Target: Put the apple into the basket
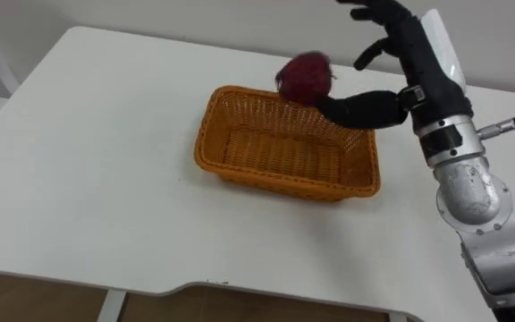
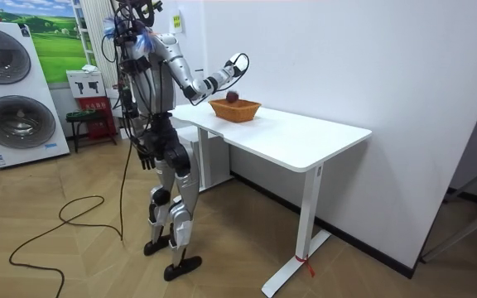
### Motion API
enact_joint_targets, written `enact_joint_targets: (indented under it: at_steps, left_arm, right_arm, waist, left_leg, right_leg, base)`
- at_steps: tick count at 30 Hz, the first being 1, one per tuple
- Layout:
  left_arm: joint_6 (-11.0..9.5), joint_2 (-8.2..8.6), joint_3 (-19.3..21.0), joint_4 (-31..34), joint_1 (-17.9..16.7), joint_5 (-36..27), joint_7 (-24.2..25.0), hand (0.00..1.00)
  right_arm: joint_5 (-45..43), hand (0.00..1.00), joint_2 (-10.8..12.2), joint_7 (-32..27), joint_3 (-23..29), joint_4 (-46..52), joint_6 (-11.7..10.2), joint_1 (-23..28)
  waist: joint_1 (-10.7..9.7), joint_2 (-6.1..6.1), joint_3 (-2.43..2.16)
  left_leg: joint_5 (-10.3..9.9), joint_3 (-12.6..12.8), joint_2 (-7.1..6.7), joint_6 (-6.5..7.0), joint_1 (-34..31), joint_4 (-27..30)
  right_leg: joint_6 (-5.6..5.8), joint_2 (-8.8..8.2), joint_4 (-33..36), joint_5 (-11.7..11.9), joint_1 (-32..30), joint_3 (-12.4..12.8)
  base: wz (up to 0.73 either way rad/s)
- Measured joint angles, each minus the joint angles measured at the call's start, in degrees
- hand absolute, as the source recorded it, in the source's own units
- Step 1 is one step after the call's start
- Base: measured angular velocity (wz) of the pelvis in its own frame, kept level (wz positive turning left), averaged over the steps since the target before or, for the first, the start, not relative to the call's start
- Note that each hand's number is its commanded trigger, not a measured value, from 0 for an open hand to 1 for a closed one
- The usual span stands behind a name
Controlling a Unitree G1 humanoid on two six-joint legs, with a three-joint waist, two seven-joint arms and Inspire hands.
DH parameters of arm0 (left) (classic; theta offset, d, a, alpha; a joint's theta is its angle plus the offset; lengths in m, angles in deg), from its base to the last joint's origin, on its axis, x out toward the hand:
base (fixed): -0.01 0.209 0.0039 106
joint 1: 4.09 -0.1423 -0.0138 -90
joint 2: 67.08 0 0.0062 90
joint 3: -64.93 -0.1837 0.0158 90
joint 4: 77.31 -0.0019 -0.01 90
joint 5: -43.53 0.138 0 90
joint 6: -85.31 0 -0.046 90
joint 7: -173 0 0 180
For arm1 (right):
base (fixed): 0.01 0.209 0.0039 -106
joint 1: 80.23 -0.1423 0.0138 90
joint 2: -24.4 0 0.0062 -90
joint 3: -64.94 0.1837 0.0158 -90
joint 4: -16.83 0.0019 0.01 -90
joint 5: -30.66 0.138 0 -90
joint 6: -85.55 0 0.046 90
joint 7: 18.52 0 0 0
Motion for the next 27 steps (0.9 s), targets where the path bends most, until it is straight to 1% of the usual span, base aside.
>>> enact_joint_targets:
  at_steps: [6,19,23,24,26,27]
  left_arm:
    - [0.0,-0.11,0.0,0.0,0.6,0.0,0.4,0.00]
    - [0.0,-0.21,-0.3,0.8,1.0,-0.5,0.1,0.00]
    - [-0.3,0.08,-0.6,-0.7,0.4,-1.2,-0.6,0.00]
    - [-0.2,0.19,-0.6,-0.9,0.2,-1.2,-0.7,0.00]
    - [-0.2,0.21,-0.5,-1.3,0.0,-1.2,-1.0,0.00]
    - [-0.1,0.24,-0.5,-1.6,-0.3,-1.2,-1.2,0.00]
  right_arm:
    - [-1.6,0.00,0.2,2.0,-1.0,0.0,0.0,-0.4]
    - [-2.5,0.00,0.2,2.6,-1.2,0.0,0.0,-0.4]
    - [-1.6,0.00,0.2,-0.6,-1.0,0.0,0.0,-0.4]
    - [-1.4,0.00,0.2,-1.4,-0.7,0.0,-0.1,-0.4]
    - [-0.9,0.00,0.3,-2.5,-0.2,0.0,-0.2,-0.3]
    - [-0.3,0.00,0.4,-3.2,0.4,0.0,-0.4,-0.3]
  waist:
    - [0.2,0.24,0.16]
    - [0.1,0.12,0.07]
    - [0.0,0.15,0.09]
    - [-0.2,0.36,0.22]
    - [-0.4,0.41,0.24]
    - [-0.7,0.57,0.33]
  left_leg:
    - [0.0,-0.2,0.00,-0.01,0.0,0.0]
    - [0.0,0.0,0.00,-0.02,0.0,0.1]
    - [0.0,0.3,0.00,-0.02,0.2,0.0]
    - [0.0,0.3,0.01,-0.02,0.1,0.0]
    - [0.0,0.3,0.02,-0.02,0.2,0.1]
    - [0.0,0.3,0.03,-0.02,0.5,0.1]
  right_leg:
    - [0.00,-0.01,0.0,0.0,0.0,-0.2]
    - [0.00,0.01,0.0,0.0,0.1,-0.1]
    - [0.00,0.01,0.0,0.0,0.1,-0.1]
    - [0.00,-0.01,0.0,0.0,0.1,-0.1]
    - [0.00,-0.02,0.0,0.0,0.2,-0.1]
    - [0.00,-0.02,-0.1,0.0,0.5,-0.1]
  base:
    - [0.01]
    - [0.00]
    - [0.00]
    - [0.00]
    - [0.00]
    - [0.00]
